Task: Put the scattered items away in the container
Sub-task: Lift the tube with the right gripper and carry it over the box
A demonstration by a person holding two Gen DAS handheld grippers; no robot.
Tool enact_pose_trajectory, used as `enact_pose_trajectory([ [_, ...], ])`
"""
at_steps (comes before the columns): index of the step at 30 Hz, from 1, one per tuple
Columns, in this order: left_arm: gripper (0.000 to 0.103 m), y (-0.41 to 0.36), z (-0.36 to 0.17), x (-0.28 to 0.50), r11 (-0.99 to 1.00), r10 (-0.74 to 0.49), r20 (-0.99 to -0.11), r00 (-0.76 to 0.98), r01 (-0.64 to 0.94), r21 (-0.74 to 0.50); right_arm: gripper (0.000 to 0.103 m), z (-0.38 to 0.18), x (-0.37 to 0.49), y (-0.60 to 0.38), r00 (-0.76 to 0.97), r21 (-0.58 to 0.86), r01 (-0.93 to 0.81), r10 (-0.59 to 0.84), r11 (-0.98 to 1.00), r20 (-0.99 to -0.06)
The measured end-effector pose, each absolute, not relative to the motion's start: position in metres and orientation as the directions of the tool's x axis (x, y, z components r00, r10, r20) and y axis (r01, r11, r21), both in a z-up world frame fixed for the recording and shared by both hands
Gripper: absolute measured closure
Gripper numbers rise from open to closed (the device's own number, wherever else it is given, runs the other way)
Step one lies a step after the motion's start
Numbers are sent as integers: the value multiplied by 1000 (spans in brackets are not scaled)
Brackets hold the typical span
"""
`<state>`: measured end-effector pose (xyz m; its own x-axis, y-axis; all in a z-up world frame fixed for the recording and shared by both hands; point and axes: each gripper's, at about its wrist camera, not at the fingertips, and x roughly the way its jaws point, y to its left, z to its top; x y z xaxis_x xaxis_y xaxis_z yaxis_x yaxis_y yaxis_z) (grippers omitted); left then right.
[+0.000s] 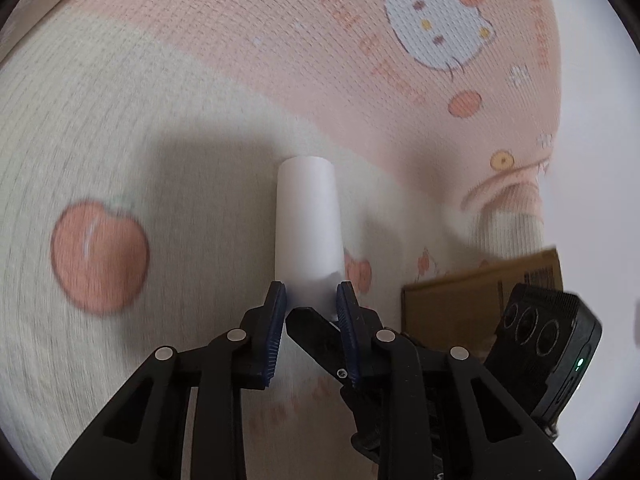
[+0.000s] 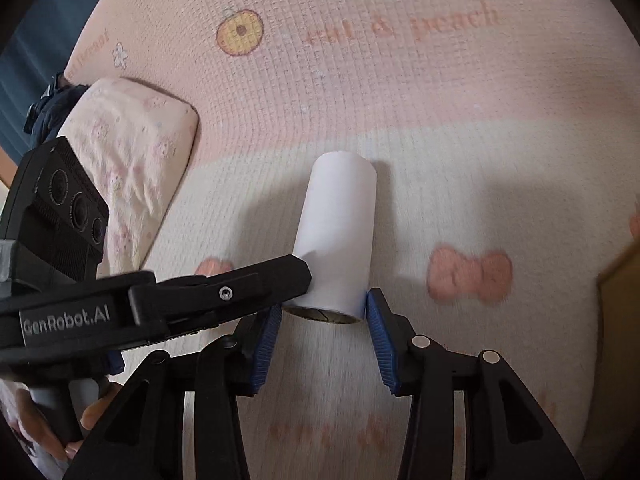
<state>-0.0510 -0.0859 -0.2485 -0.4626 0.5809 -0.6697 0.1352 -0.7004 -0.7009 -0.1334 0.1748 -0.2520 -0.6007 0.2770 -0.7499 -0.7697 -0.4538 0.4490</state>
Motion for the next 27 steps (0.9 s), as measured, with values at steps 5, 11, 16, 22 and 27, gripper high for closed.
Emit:
enact_pose_trajectory([
  [5, 74, -71, -247, -20, -706, 580, -677, -454, 134, -695, 62, -247, -123, 147, -559, 397, -781, 256, -482, -789],
  [11, 74, -54, -239, 2, -762, 563, -707, -428, 61, -644, 62, -245, -110, 120, -526, 363, -782, 225, -506, -820],
  [16, 74, -57, -240, 13, -753, 578, -705, -411, 66, -655, 62, -241, -100, 104, -490, 312, -786, 231, -534, -840],
  [22, 47, -64, -240, 11, -726, 613, -673, -415, 40, -686, 60, -234, -85, 104, -513, 344, -789, 239, -508, -824],
  [27, 46, -68, -244, -1, -712, 615, -660, -431, 57, -700, 55, -232, -89, 110, -524, 358, -787, 239, -503, -817],
])
